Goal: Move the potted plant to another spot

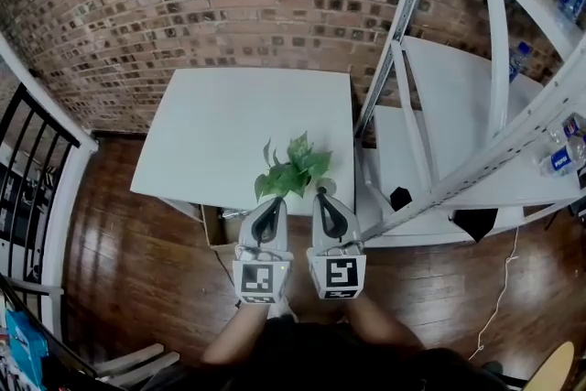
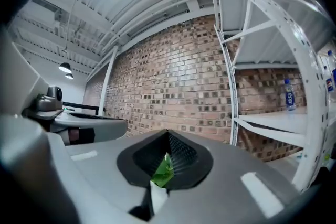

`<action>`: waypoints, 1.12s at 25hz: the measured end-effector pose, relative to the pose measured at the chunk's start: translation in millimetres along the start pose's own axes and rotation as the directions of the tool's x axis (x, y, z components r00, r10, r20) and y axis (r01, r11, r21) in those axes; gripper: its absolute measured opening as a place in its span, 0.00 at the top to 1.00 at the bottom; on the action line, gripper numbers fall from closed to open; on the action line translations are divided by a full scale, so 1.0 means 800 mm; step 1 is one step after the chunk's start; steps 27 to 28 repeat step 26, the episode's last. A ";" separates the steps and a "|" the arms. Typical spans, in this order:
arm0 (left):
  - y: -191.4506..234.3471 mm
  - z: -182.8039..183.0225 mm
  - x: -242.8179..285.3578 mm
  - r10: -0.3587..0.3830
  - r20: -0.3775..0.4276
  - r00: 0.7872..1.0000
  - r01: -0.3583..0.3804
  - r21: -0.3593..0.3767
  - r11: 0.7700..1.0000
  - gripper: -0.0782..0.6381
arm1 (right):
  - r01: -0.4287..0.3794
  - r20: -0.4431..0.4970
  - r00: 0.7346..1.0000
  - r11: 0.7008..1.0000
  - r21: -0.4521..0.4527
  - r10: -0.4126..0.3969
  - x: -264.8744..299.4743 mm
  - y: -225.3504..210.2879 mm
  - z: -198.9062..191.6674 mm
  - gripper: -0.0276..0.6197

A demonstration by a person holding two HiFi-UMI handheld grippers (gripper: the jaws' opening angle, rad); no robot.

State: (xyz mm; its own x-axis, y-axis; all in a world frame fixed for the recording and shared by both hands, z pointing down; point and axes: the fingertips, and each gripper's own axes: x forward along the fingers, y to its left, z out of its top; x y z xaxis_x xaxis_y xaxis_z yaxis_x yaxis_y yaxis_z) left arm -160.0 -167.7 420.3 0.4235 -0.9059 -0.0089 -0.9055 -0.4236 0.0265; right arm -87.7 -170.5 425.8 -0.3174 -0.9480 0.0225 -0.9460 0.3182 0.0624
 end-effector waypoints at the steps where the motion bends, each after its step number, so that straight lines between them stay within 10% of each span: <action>1: -0.004 0.003 0.002 -0.003 0.010 1.000 0.003 0.003 1.000 0.87 | 0.005 -0.001 1.000 1.000 -0.006 -0.005 -0.002 -0.003 0.003 0.95; 28: -0.019 0.043 0.018 -0.027 0.061 0.998 0.022 0.075 0.997 0.87 | 0.001 0.070 0.998 1.000 -0.010 0.000 0.005 0.000 0.047 0.95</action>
